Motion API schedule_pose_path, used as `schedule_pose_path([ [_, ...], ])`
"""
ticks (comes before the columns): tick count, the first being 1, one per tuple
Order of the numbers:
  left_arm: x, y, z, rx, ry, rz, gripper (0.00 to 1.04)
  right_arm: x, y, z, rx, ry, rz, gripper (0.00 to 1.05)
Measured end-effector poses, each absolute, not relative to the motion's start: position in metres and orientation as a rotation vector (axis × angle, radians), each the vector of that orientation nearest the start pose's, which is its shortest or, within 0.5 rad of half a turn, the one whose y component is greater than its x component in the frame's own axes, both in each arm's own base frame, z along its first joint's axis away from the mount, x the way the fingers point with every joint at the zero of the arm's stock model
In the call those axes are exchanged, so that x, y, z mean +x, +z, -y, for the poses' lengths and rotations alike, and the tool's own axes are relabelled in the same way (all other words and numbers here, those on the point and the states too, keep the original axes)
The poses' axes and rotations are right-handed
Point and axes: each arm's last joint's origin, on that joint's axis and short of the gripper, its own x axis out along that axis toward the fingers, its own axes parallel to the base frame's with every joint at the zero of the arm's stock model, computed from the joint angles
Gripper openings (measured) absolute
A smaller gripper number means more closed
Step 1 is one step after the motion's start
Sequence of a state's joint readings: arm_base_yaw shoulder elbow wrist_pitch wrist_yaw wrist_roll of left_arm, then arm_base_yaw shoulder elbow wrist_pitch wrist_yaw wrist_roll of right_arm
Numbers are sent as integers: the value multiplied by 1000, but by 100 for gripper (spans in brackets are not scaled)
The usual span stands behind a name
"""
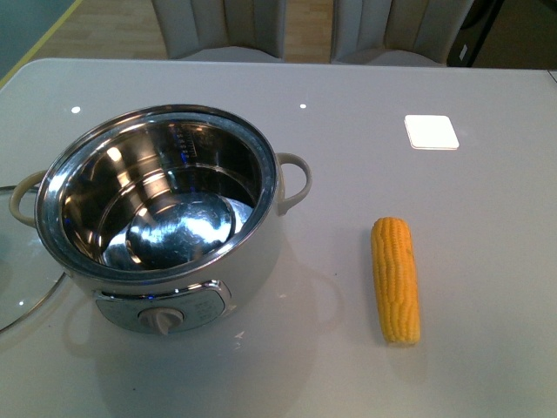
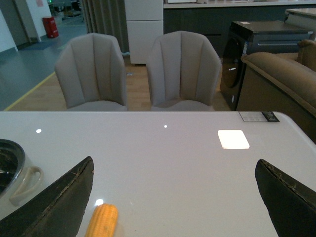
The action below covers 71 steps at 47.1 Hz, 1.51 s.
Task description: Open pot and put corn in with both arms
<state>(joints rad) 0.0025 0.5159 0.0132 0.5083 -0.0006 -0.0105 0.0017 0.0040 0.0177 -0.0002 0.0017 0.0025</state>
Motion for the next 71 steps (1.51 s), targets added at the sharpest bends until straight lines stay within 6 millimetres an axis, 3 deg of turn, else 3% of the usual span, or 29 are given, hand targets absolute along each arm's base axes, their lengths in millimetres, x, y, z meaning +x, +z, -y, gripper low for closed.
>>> schedule_pose_path([
  [42,99,167,0,-10,3,-4,4,97,169,0,3,0,14,96],
  [54,97,168,0,-10,3,9,4,97,169,0,3,0,14,96],
  [56,97,168,0,-10,3,9,8,97,169,0,3,0,14,96],
  [61,97,168,0,-10,3,8,29,97,169,0,3,0,14,96],
  [71,97,168,0,-10,3,8,58,97,169,0,3,0,14,96],
])
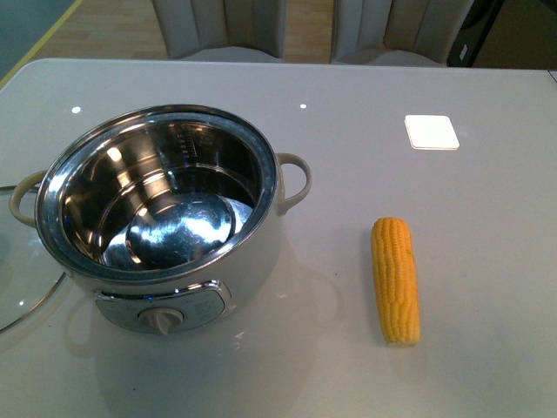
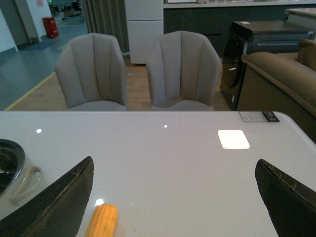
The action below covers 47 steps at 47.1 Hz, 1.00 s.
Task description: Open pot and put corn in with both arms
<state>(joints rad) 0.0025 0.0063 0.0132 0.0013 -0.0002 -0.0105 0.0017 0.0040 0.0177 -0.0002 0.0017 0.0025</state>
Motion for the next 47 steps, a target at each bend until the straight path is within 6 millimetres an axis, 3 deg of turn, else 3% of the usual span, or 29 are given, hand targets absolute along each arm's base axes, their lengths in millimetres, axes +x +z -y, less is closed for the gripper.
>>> schedule_pose_path([
  [6,97,168,0,-10,3,9,79,97,168,0,19,-17,-12,96],
  [13,97,168,0,-9,1,9,99,99,166,0,168,-310,-491,96],
  [17,97,168,0,-7,3,9,98,100,158,0,213,-383,-612,96],
  [23,97,168,0,-7,3,9,98,107,153,-2,290,-407,-651,96],
  [31,97,168,0,-7,2,9,98,138,142,-12,301,-367,-693,96],
  [39,97,168,0,-7,2,9,98,197,136,-41,292,-255,-764,96],
  [47,97,168,0,-7,3,9,98,241,122,-63,263,-226,-826,96],
])
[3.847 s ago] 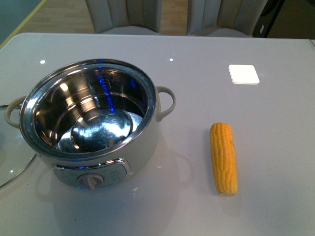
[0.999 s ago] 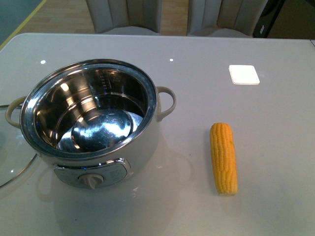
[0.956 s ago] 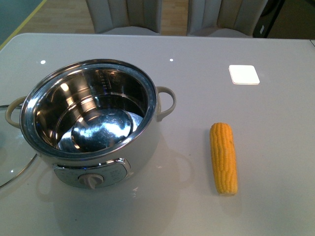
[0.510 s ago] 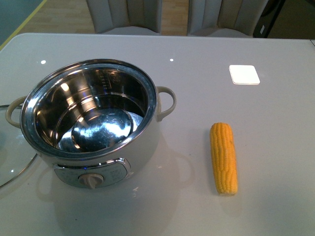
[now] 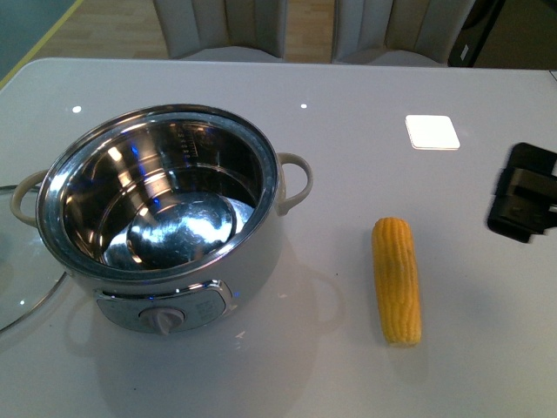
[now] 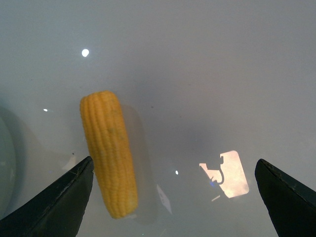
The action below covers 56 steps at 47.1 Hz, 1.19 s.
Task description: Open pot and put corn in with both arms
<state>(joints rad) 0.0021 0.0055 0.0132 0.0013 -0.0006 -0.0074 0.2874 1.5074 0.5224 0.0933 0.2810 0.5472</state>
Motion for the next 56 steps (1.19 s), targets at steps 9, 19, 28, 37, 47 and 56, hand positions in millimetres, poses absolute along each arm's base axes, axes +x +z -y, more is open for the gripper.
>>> schedule_pose_path([
  [9,97,168,0,-7,2,9,98,287,97,-96,260,-121,-898,96],
  [19,97,168,0,-7,2,9,98,313,66,-114,181,-82,-967,96],
  [28,97,168,0,-7,2,9,98,318,40,-123,160,-52,-1024,96],
  [37,97,168,0,-7,3,9,98,324,20,-126,142,-55,-1070,96],
  [47,97,168,0,-7,2,9,98,324,4,-126,172,-30,-1146,96],
  [56,97,168,0,-7,3,9,98,323,3,-126,195,-43,-1158,71],
])
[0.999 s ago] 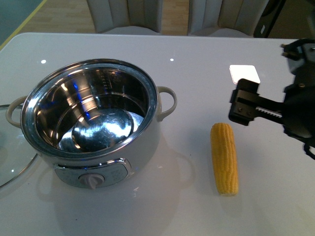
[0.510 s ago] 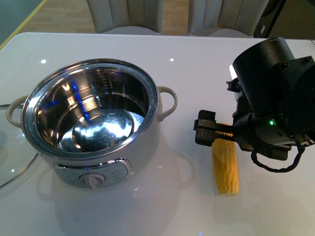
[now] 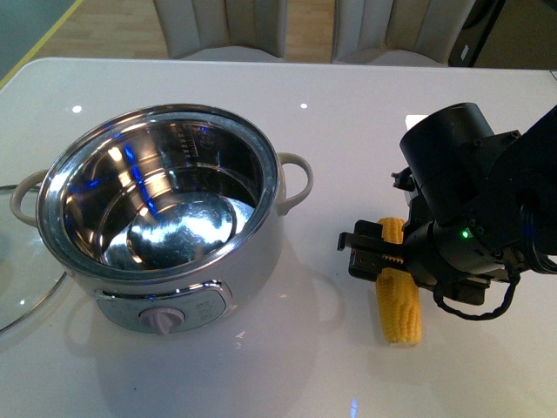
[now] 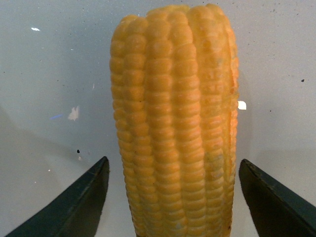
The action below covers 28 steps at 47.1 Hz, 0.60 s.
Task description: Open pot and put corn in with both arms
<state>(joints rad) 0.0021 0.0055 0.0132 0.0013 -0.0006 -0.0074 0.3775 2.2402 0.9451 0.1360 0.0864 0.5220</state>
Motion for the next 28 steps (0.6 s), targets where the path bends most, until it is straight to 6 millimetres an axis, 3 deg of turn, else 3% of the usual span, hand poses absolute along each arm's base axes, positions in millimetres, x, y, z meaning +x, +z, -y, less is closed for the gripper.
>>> schedule_pose_path([
  [7,97,168,0,-7,2,9,98,323,3,-126,198,-49,-1150,47],
  [16,97,168,0,-7,3,9,98,320,9,-124,208,-67,-1095,29],
  [28,97,168,0,-7,2,9,98,321,65,-122,396,-32,-863,22],
])
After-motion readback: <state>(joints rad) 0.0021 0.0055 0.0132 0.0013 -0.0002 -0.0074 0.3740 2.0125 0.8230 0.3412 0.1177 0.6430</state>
